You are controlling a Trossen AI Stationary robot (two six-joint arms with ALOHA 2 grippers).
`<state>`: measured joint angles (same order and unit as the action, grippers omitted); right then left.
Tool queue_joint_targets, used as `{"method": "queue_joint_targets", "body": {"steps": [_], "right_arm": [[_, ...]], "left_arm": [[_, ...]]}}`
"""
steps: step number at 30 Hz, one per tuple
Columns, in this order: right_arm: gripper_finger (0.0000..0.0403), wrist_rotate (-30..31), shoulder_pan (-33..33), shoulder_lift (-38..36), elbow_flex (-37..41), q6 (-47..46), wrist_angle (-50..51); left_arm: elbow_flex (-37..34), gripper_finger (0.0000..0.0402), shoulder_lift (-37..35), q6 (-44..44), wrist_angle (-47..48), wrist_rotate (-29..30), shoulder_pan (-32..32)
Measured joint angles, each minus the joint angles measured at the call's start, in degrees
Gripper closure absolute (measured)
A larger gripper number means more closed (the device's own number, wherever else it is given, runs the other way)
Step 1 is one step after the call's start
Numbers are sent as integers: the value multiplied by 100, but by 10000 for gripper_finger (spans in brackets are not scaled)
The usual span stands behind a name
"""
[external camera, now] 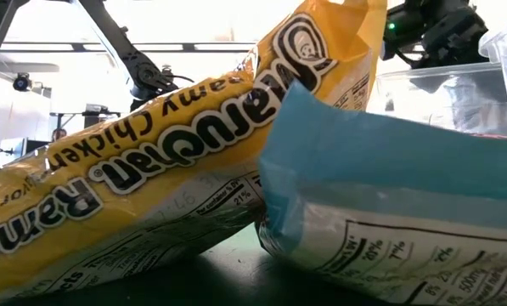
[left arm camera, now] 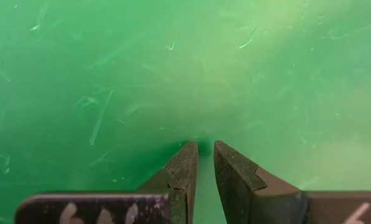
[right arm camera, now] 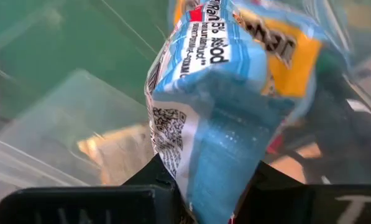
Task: Sort Maruchan noodles
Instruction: Put the top middle blue noodle pack into the middle transparent bin
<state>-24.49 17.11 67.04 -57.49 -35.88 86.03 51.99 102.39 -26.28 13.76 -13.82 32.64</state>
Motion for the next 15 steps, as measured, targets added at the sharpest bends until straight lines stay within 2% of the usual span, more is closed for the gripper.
{"method": "queue_joint_targets", "body": {"steps": [5, 15], "right_arm": [[313, -11, 1, 7, -67, -381, -421], [246, -118, 3, 7, -124, -535, -397]], "left_arm": [[-1, 361, 5, 0, -154, -24, -2], [-4, 361, 11, 35, -285, -20, -9]]}}
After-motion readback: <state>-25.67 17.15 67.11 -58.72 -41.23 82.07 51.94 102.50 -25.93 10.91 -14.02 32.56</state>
